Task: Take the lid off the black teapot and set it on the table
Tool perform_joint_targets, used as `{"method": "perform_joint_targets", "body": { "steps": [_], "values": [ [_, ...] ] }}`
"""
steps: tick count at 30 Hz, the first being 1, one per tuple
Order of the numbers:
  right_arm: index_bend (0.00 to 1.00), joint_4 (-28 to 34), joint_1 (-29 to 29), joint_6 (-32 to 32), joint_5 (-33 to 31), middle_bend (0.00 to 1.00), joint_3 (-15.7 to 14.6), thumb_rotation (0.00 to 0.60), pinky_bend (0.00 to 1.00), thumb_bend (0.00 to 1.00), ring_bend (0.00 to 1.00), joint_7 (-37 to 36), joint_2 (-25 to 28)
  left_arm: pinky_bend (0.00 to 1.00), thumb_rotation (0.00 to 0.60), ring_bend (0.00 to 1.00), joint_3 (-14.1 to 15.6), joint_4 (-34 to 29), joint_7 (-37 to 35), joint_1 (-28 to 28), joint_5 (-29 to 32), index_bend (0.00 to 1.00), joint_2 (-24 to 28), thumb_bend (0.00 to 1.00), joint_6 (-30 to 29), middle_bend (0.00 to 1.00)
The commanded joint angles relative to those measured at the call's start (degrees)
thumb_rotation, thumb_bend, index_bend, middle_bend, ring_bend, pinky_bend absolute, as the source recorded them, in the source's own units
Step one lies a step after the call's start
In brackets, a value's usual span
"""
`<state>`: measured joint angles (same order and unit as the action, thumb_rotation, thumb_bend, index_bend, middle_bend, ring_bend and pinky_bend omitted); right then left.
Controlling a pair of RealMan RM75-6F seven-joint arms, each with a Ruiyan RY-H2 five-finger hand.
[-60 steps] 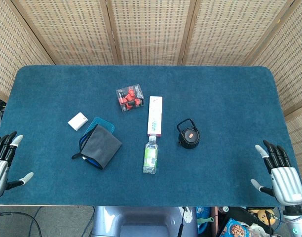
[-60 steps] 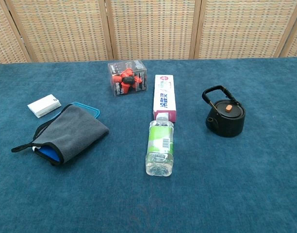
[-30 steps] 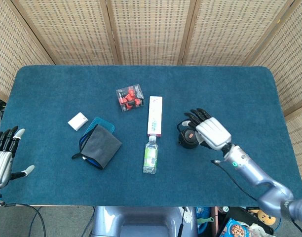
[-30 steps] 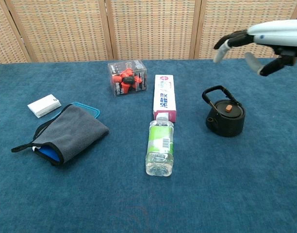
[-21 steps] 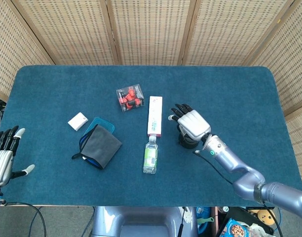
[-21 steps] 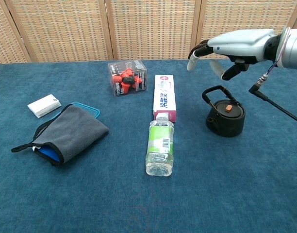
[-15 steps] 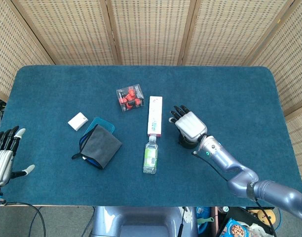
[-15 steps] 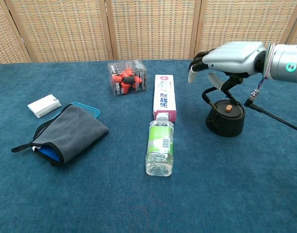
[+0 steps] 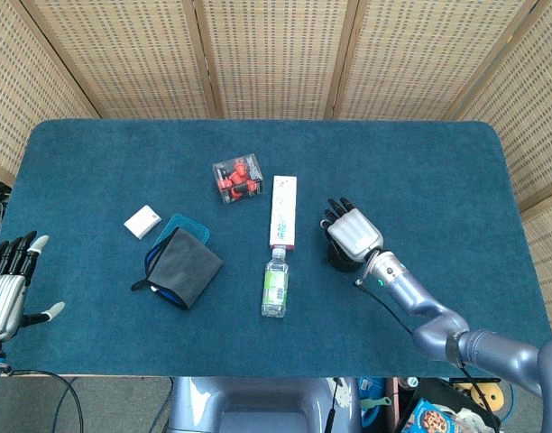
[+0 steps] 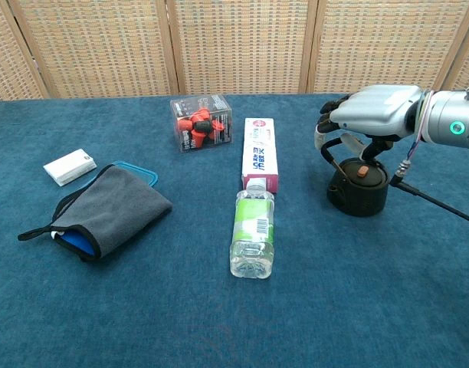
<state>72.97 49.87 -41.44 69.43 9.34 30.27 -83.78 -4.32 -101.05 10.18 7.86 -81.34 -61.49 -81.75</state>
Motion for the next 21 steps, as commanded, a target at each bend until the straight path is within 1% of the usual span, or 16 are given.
{"method": "perform_joint_targets", "body": {
  "steps": [1, 6, 13, 15, 16, 17, 18, 19, 20, 21],
  "values": [
    [0.33, -0.86, -0.08, -0.08, -2.06, 0.29, -0.6, 0.6, 0.16, 1.0, 0.07, 1.67, -0.12, 0.0, 0.6, 0.0, 0.05, -0.06, -0.06, -0.03, -0.07, 0.0, 0.03, 0.0, -0.12, 0.0],
    [0.33, -1.32, -0.47, -0.63, -5.77, 0.28, -0.96, 0.6, 0.21, 1.0, 0.08, 3.73, 0.3, 0.0, 0.6, 0.0, 0.09, -0.01, -0.13, 0.05, 0.04, 0.0, 0.01, 0.0, -0.04, 0.0],
    [0.33, 0.22, -0.84, -0.43, -8.42, 0.3, -1.79, 0.6, 0.22, 1.0, 0.09, 4.11, 2.22, 0.0, 0.6, 0.0, 0.22, -0.28, 0.22, 0.09, -0.21, 0.0, -0.07, 0.0, -0.21, 0.0],
    [0.33, 0.73, -1.19, -1.87, -6.89, 0.26, -1.71, 0.6, 0.22, 1.0, 0.09, 2.69, 2.62, 0.0, 0.6, 0.0, 0.29, -0.31, 0.33, 0.09, -0.23, 0.0, -0.09, 0.0, -0.21, 0.0],
    [0.32, 0.86, -1.52, -3.35, -5.07, 0.23, -1.57, 0.6, 0.22, 1.0, 0.08, 1.21, 2.79, 0.0, 0.6, 0.0, 0.29, -0.31, 0.33, 0.09, -0.2, 0.0, -0.09, 0.0, -0.24, 0.0],
    [0.3, 0.75, -1.78, -4.41, -3.64, 0.18, -1.53, 0.6, 0.21, 1.0, 0.07, -0.03, 2.86, 0.0, 0.6, 0.0, 0.27, -0.31, 0.32, 0.09, -0.17, 0.0, -0.09, 0.0, -0.27, 0.0],
    [0.27, 0.64, -2.19, -6.77, -1.36, 0.13, -1.04, 0.6, 0.21, 0.98, 0.05, -2.18, 3.01, 0.0, 0.6, 0.0, 0.21, -0.27, 0.28, 0.07, -0.05, 0.0, -0.09, 0.0, -0.33, 0.0],
    [0.25, 0.54, -2.61, -8.93, 0.48, 0.09, -0.61, 0.6, 0.2, 0.94, 0.04, -4.06, 3.11, 0.0, 0.6, 0.0, 0.16, -0.24, 0.25, 0.07, 0.06, 0.0, -0.1, 0.0, -0.34, 0.0],
    [0.23, 0.43, -2.98, -10.9, 2.09, 0.05, -0.16, 0.6, 0.2, 0.81, 0.02, -6.08, 3.22, 0.0, 0.6, 0.0, 0.15, -0.21, 0.26, 0.08, 0.16, 0.0, -0.11, 0.0, -0.3, 0.0],
    [0.22, 0.31, -3.27, -12.23, 3.39, 0.03, 0.09, 0.6, 0.19, 0.7, 0.01, -8.02, 3.36, 0.0, 0.6, 0.0, 0.14, -0.17, 0.31, 0.11, 0.24, 0.0, -0.12, 0.0, -0.25, 0.0]
  ]
}}
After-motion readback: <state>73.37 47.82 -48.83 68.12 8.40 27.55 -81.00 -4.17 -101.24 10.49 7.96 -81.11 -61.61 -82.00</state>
